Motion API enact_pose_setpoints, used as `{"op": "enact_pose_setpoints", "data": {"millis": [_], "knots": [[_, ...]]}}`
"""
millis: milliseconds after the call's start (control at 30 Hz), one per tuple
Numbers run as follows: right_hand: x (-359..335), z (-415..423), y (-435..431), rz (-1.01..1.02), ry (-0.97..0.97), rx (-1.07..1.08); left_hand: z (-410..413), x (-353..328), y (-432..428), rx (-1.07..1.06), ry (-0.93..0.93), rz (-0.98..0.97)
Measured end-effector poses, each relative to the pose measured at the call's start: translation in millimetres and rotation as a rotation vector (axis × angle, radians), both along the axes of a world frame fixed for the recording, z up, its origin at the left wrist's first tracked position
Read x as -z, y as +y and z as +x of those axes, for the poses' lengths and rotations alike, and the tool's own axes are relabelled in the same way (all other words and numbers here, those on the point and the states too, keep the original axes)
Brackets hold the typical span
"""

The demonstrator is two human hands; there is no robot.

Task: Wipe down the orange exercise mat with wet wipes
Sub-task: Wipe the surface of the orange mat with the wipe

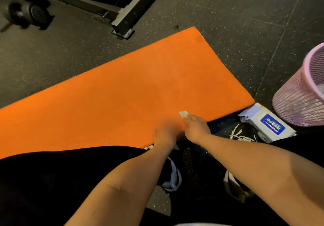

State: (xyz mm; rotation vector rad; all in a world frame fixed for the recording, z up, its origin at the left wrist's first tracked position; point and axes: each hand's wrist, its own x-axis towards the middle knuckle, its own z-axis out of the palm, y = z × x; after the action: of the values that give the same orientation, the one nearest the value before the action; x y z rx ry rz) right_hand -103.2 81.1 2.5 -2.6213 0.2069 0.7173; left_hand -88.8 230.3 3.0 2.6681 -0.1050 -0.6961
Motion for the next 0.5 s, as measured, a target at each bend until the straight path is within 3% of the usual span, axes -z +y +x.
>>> {"op": "enact_pose_setpoints", "data": {"millis": [500], "knots": [[-29, 13, -1, -0.067, -0.108, 0.128, 3, -24, -7, -0.163, -0.096, -0.115]]}}
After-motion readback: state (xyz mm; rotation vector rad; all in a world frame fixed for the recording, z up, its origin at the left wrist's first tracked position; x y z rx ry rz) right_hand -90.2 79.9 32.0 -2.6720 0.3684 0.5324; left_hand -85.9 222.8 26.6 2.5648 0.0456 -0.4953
